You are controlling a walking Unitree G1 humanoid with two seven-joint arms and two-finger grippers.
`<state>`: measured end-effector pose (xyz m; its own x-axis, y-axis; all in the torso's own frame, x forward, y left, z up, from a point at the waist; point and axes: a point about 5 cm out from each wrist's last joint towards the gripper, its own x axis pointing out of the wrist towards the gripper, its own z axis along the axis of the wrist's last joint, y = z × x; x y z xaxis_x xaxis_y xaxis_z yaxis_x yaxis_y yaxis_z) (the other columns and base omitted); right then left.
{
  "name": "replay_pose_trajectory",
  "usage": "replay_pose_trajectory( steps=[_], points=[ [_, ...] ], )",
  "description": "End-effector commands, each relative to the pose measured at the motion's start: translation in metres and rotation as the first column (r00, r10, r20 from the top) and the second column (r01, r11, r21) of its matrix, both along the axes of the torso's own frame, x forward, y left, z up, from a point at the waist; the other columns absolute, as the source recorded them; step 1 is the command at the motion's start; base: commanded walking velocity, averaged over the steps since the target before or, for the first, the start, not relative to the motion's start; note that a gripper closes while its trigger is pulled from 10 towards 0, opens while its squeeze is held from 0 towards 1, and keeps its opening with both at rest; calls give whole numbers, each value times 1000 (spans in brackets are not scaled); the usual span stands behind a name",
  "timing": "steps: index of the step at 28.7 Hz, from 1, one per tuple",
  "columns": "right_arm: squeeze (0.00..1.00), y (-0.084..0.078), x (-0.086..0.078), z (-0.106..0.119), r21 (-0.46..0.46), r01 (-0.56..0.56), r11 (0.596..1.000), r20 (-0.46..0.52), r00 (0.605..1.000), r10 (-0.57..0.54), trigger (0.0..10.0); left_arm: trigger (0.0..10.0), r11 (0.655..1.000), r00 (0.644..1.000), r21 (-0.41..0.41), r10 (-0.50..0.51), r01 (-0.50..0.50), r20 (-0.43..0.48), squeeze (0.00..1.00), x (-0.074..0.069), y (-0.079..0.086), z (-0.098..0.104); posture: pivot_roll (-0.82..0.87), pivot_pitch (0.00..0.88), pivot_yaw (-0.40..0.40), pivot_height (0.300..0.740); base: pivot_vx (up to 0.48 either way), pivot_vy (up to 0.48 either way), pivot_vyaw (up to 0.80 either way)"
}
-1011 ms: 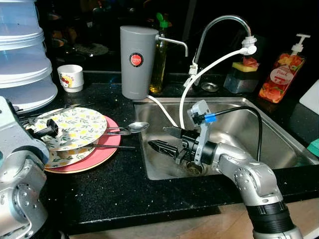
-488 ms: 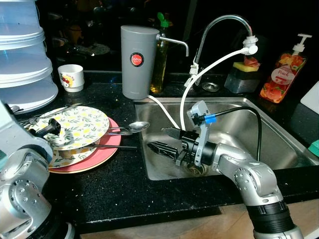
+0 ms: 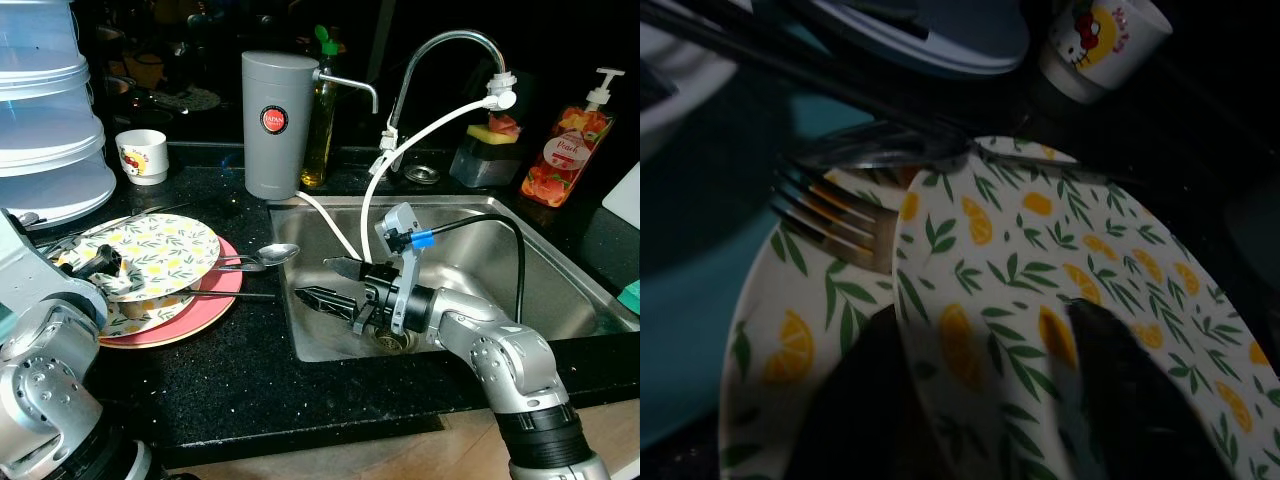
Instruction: Kitchen organization
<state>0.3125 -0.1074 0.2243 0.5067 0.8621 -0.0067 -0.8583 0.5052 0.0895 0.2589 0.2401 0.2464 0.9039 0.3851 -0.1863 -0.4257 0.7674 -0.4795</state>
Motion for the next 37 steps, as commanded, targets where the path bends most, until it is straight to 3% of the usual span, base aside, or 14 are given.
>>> replay_pose_trajectory(
  steps=[1,10,15,19,21,23,24,26,28,29,32,35,36,37],
  points=[
    [0,-1,1,2,-6,1,1000,10,1000,-1,10000,0,999,1000,-36,-16,16,-12,0,2,-3,-4,62,34,-65,740,0,0,0],
    [0,-1,1,2,-6,0,1000,8,1000,0,10000,0,998,1000,-53,-17,18,21,0,2,-1,2,64,37,-68,740,0,0,0],
    [0,0,1,2,-5,0,1000,8,1000,0,10000,0,998,999,48,-38,36,37,0,4,-2,10,64,37,-68,740,0,0,0],
    [0,0,1,2,-5,0,1000,8,1000,0,10000,0,997,998,64,-43,41,41,0,4,-3,13,65,36,-68,740,0,0,0],
    [0,0,1,3,-4,1,1000,9,1000,-1,10000,0,986,996,155,-70,61,57,0,5,-5,20,65,36,-68,740,0,0,0],
    [0,0,1,3,-3,1,1000,11,1000,-1,10000,0,950,989,296,-125,99,73,0,8,-10,31,65,36,-68,740,0,0,0],
    [0,0,1,3,-3,1,1000,11,1000,-1,10000,0,950,989,296,-125,99,73,0,8,-10,31,65,36,-68,740,0,0,0],
    [0,0,2,4,-2,1,1000,13,1000,-1,10000,0,892,978,428,-193,144,75,0,10,-17,40,65,36,-68,740,0,0,0],
    [0,0,2,4,-2,1,1000,13,1000,-1,10000,0,892,978,428,-193,144,75,0,10,-17,40,65,36,-68,740,0,0,0],
    [0,0,2,5,-1,3,1000,15,1000,-3,10000,0,851,968,497,-238,170,75,0,13,-23,44,66,36,-71,740,0,0,0],
    [0,0,3,5,1,6,1000,18,1000,-6,10000,0,813,960,551,-270,188,71,0,16,-28,47,66,35,-69,740,0,0,0],
    [0,0,5,8,8,21,1000,29,999,-21,10000,0,716,944,665,-327,213,50,0,22,-36,55,62,34,-64,740,0,0,0],
    [0,0,5,8,8,21,1000,29,999,-21,10000,0,716,944,665,-327,213,50,0,22,-36,55,62,34,-64,740,0,0,0],
    [0,-2,5,10,13,28,1000,33,999,-28,10000,0,669,944,715,-327,202,39,0,24,-35,60,61,32,-62,740,0,0,0]
  ],
)
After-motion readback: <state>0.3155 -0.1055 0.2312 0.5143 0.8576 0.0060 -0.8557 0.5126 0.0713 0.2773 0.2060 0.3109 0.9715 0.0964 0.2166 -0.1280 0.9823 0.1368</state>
